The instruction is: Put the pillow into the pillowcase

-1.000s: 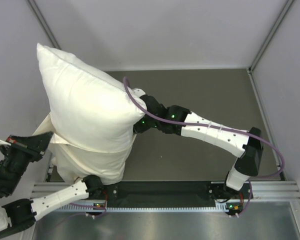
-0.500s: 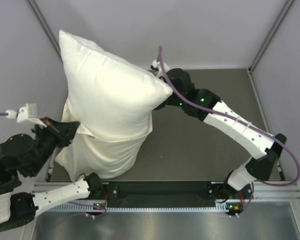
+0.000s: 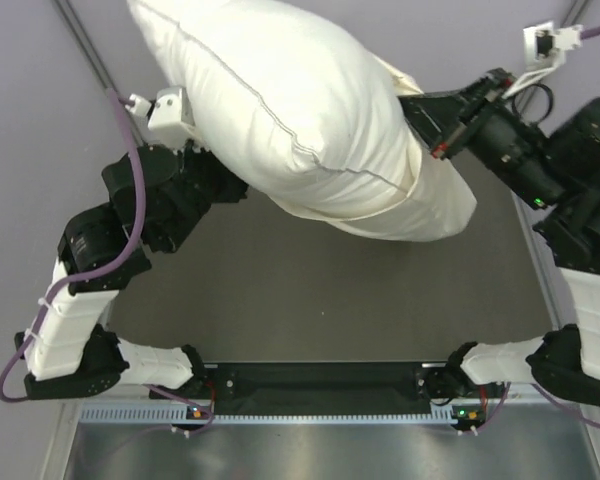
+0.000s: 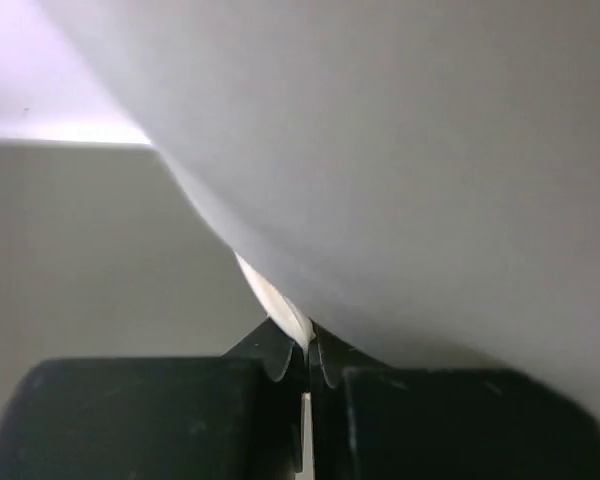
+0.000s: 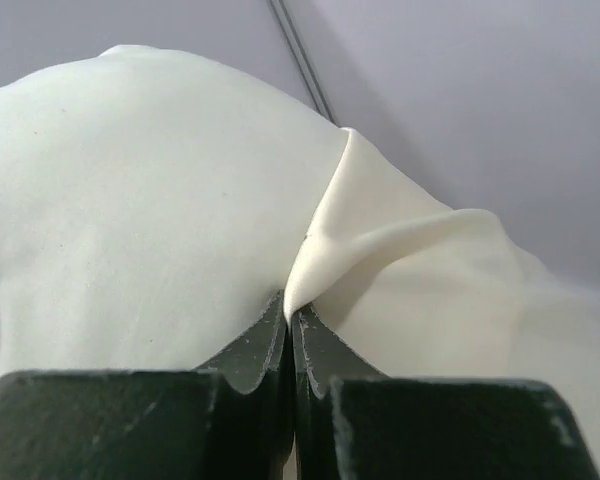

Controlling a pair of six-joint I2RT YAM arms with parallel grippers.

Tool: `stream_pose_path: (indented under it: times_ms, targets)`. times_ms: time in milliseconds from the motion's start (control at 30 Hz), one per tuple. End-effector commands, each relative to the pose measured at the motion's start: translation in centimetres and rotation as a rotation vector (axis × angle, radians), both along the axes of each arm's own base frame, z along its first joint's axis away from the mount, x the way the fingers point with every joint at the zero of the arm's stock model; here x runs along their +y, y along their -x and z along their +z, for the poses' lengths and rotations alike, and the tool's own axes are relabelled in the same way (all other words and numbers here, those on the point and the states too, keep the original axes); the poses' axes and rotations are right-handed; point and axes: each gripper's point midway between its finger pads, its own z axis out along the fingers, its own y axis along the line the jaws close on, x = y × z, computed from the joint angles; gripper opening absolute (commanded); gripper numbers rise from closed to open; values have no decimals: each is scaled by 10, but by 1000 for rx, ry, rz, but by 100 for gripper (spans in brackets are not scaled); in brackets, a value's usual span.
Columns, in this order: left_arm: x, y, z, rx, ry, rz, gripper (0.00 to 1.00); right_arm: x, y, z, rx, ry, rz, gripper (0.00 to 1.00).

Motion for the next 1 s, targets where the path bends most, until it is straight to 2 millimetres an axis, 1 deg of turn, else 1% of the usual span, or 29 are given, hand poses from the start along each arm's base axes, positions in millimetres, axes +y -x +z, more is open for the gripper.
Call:
stream_pose_path:
  times_ms: [0,33,67,100,133,167,200,233,267,300,333,367,400,433,467,500,533,567,633,667,700,733,767,800,833,867,900,933,967]
  targets:
    - [9,7,101,-225,183,-27,0,-6,0,-14,14,24,-26,0]
    - [12,9,111,-246,193,-28,0,3,-13,-42,65,65,-35,0]
    - [17,11,123,-284,201,-25,0,4,-16,-53,84,73,-38,0]
    - [23,14,134,-313,223,-19,0,3,-11,-56,89,55,-15,0]
    - [27,13,136,-324,228,2,0,11,-18,-72,108,56,-1,0]
    - [33,13,136,-341,229,19,0,6,-15,-70,97,31,4,0]
    - [35,11,132,-336,222,35,0,8,-11,-69,102,9,41,0]
    - [37,9,125,-326,214,54,0,6,-10,-63,92,-12,50,0]
    - [32,5,108,-303,194,57,0,0,-11,-54,78,-32,45,0]
    - [28,3,97,-287,184,59,0,0,-5,-45,61,-40,77,0]
    - [24,0,87,-272,176,61,0,-7,6,-20,6,-73,85,0]
    - [15,-6,60,-231,143,59,0,-9,8,-7,-23,-89,90,0]
    - [8,-7,54,-231,160,50,0,-10,15,6,-58,-98,110,0]
    - [0,-11,43,-218,154,41,0,-19,30,33,-122,-137,117,0]
    - [-18,-17,20,-183,125,13,0,-19,32,42,-138,-144,123,0]
    - [-26,-20,14,-172,117,6,0,-22,37,52,-166,-155,130,0]
    - [-33,-23,10,-160,105,-1,0,-29,49,67,-205,-179,137,0]
    - [-42,-27,14,-158,101,-15,0,-29,49,70,-211,-182,137,0]
    - [-44,-27,28,-172,76,-27,0,-25,47,65,-198,-172,148,0]
    - [-38,-23,67,-221,131,-27,0,-28,49,61,-194,-168,144,0]
    - [-35,-19,87,-249,147,-40,0,-17,32,37,-145,-126,130,0]
    - [-30,-15,97,-256,128,-48,0,-15,24,24,-122,-106,113,0]
    - [-14,-5,144,-339,199,-42,0,-20,24,15,-113,-102,93,0]
    - [-7,3,160,-377,217,-61,0,-13,4,-18,-49,-58,58,0]
    - [1,9,173,-409,242,-61,0,-11,-1,-28,-40,-49,51,0]
    - [18,19,191,-464,286,-53,0,-14,-5,-37,-25,-43,35,0]
    - [26,22,193,-480,299,-40,0,-8,-16,-60,17,-14,28,0]
    - [31,24,192,-491,310,-31,0,-8,-20,-67,25,-9,22,0]
    - [40,27,186,-498,319,-15,0,-9,-23,-71,30,-5,12,0]
